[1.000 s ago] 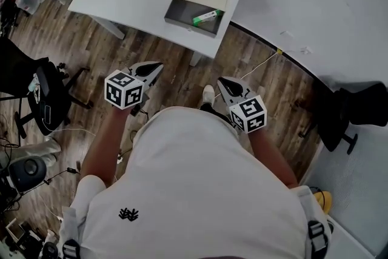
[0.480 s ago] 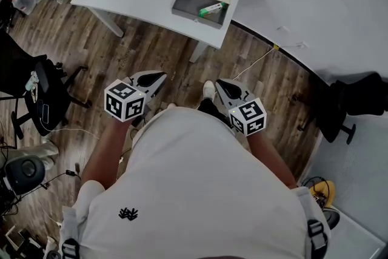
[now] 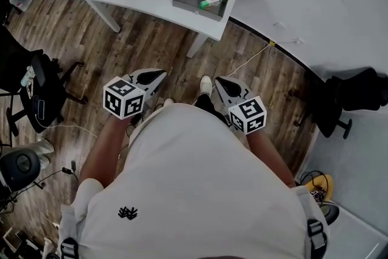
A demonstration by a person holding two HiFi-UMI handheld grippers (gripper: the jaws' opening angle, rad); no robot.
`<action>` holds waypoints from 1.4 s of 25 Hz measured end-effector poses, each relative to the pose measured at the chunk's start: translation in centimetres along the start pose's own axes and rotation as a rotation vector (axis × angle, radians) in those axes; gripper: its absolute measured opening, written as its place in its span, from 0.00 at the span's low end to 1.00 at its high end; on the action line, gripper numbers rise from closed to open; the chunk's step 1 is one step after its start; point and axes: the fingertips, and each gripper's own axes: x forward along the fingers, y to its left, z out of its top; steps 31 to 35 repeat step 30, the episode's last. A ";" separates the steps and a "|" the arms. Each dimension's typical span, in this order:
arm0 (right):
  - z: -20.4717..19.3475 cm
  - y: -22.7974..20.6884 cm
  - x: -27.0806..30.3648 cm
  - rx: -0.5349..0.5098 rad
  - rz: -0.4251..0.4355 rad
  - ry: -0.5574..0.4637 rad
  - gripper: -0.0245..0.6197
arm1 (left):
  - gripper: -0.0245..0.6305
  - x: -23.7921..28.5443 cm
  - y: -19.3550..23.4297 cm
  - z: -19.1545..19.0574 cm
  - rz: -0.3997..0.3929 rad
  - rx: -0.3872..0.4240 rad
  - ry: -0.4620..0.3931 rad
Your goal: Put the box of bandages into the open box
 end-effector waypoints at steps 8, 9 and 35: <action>-0.5 0.7 -0.7 -0.017 -0.015 0.001 0.05 | 0.05 0.1 -0.5 -0.9 -0.015 0.009 0.009; -0.6 0.8 -0.7 -0.016 -0.018 0.001 0.05 | 0.05 0.1 -0.5 -0.9 -0.017 0.010 0.009; -0.2 0.8 0.7 -0.041 -0.002 0.021 0.05 | 0.05 -0.3 0.7 -1.4 -0.001 -0.014 0.007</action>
